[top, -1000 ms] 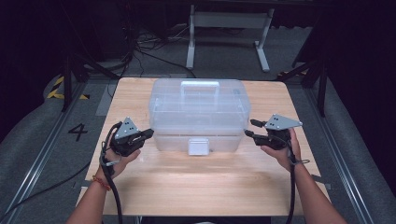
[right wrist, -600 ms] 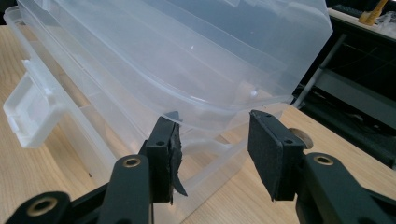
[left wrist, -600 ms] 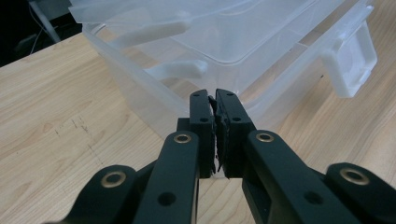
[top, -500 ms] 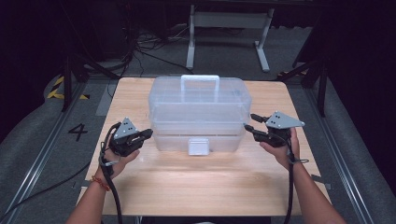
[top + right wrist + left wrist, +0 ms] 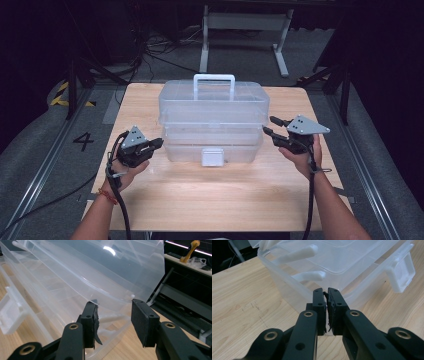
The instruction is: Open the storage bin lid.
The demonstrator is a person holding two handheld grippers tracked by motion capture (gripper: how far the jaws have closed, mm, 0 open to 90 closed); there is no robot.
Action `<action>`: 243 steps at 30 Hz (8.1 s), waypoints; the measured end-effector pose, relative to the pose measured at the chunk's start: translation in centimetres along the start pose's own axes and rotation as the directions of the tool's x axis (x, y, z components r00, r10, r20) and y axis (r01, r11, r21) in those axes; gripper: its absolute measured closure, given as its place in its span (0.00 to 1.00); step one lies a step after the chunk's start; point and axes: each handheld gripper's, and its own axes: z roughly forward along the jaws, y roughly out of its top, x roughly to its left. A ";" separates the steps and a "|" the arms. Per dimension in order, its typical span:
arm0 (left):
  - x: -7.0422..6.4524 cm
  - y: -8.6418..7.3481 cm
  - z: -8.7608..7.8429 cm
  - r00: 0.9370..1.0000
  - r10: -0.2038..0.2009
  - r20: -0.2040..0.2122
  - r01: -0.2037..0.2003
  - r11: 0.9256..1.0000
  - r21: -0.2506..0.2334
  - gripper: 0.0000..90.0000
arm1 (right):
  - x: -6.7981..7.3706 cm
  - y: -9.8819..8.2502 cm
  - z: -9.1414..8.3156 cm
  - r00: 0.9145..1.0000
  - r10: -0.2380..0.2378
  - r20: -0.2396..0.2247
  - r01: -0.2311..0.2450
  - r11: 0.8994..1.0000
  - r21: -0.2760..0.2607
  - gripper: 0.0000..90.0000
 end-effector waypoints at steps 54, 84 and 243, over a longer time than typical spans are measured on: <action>0.2 0.0 0.0 1.000 0.005 0.001 -0.005 1.000 -0.008 0.92 | -3.0 4.6 3.0 0.994 0.056 0.091 -0.053 0.998 -0.034 0.68; 0.3 0.1 0.0 1.000 0.001 0.013 -0.001 1.000 -0.011 0.92 | -5.1 5.8 4.9 0.990 0.079 0.120 -0.076 0.997 -0.034 0.75; -1.4 -6.8 1.0 0.991 0.079 0.111 -0.100 0.974 0.202 0.74 | -13.6 6.7 16.5 0.957 0.273 0.103 -0.287 0.945 0.158 0.80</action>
